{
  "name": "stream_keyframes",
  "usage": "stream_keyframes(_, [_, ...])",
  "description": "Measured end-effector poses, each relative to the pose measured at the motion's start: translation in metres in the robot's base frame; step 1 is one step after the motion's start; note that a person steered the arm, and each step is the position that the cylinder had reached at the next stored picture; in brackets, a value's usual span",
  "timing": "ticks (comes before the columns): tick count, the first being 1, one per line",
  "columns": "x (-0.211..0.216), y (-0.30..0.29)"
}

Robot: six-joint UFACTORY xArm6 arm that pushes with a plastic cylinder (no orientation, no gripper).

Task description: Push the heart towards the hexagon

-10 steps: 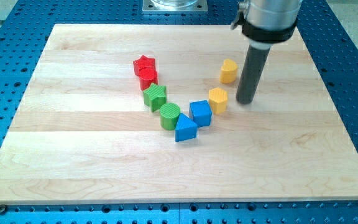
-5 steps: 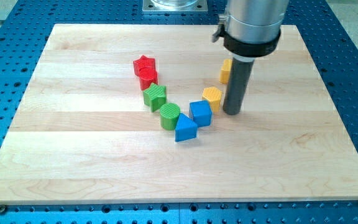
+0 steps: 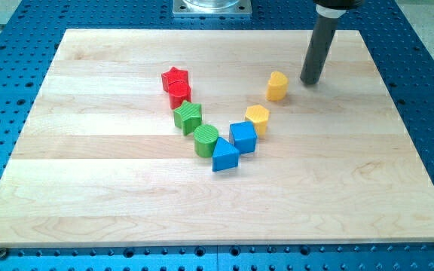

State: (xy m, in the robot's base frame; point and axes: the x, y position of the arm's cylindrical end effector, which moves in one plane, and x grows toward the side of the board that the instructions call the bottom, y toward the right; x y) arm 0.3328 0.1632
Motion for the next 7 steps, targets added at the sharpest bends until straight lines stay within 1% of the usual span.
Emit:
stream_keyframes(1, [0.000,-0.020])
stream_keyframes(3, [0.027,-0.058])
stream_keyframes(5, [0.032,-0.060])
stream_keyframes(6, [0.038,-0.048])
stream_keyframes(7, [0.049,-0.023])
